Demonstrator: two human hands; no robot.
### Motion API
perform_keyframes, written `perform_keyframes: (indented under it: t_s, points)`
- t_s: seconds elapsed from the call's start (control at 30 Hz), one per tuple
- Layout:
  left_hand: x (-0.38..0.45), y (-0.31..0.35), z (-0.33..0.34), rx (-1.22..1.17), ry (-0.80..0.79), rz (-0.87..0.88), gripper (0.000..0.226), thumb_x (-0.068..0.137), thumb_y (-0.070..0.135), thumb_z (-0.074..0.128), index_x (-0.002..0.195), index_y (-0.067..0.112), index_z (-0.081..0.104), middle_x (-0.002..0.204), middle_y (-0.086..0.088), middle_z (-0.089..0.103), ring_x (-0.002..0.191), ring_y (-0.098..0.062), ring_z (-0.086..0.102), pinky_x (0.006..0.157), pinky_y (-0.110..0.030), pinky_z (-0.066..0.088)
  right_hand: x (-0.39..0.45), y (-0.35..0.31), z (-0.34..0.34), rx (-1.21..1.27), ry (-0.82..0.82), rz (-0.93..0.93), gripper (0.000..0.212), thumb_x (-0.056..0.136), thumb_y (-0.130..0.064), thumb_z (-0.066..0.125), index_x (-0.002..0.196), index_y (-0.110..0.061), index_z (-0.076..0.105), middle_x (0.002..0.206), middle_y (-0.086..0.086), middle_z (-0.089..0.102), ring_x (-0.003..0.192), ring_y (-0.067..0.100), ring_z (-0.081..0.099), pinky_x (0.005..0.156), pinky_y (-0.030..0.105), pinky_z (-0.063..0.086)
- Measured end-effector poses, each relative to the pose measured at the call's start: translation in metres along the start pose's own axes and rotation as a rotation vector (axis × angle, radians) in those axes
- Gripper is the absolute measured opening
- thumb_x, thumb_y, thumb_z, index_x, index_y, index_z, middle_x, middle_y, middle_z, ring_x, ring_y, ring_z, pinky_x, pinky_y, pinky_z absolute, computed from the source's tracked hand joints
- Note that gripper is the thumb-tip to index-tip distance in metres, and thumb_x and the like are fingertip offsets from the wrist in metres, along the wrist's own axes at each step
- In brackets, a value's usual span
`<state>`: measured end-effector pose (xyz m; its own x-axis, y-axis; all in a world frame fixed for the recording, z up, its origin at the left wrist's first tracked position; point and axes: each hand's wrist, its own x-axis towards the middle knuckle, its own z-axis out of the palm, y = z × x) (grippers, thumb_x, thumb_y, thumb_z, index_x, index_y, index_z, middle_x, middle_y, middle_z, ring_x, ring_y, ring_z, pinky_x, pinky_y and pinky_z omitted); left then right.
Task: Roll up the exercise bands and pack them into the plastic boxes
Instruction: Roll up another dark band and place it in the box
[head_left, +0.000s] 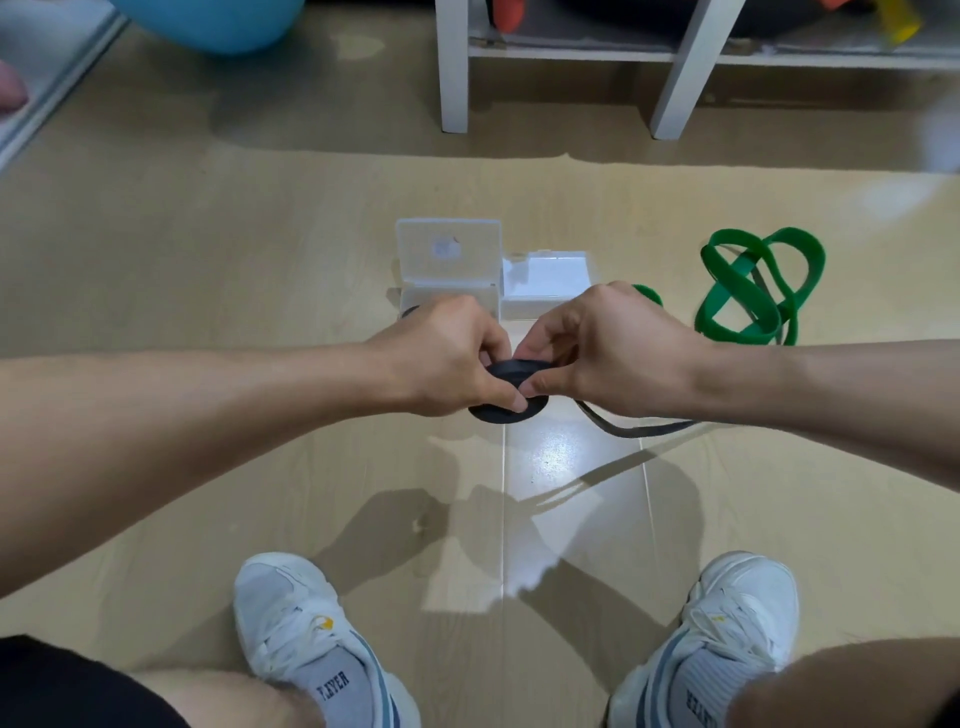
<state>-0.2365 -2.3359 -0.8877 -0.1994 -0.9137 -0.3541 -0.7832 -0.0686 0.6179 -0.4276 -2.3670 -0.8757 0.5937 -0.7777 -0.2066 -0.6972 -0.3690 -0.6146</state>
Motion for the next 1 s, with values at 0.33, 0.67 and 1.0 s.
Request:
perform_keyframes:
  t_s: [0.33,0.67,1.0]
  points:
    - [-0.002,-0.012,-0.003,0.066,0.002,-0.026,0.022,0.068,0.035,0.093,0.061,0.031,0.072,0.055,0.013,0.064,0.05,0.004,0.054,0.045,-0.01,0.035,0.001,-0.002,-0.007,-0.094,-0.081,-0.021,0.024,0.079,-0.032,0.086,0.102,-0.03,0.081,0.088,-0.013,0.079,0.086,-0.002,0.068,0.08,0.019,0.051]
    - [-0.009,-0.011,-0.008,-0.244,0.043,-0.024,0.014,0.069,0.021,0.094,0.072,0.02,0.08,0.06,0.004,0.071,0.058,-0.006,0.064,0.059,-0.021,0.05,-0.001,0.003,-0.005,0.088,-0.048,0.063,0.024,0.074,-0.037,0.088,0.097,-0.033,0.08,0.08,-0.02,0.077,0.079,-0.008,0.068,0.078,0.02,0.053]
    - [-0.015,-0.023,0.006,-0.67,0.094,-0.122,0.021,0.066,0.013,0.09,0.08,0.007,0.076,0.085,-0.015,0.078,0.081,-0.024,0.075,0.089,-0.042,0.061,-0.008,0.009,0.008,0.465,0.061,0.092,0.033,0.075,-0.012,0.089,0.083,-0.015,0.057,0.077,0.005,0.076,0.06,0.016,0.061,0.057,0.035,0.052]
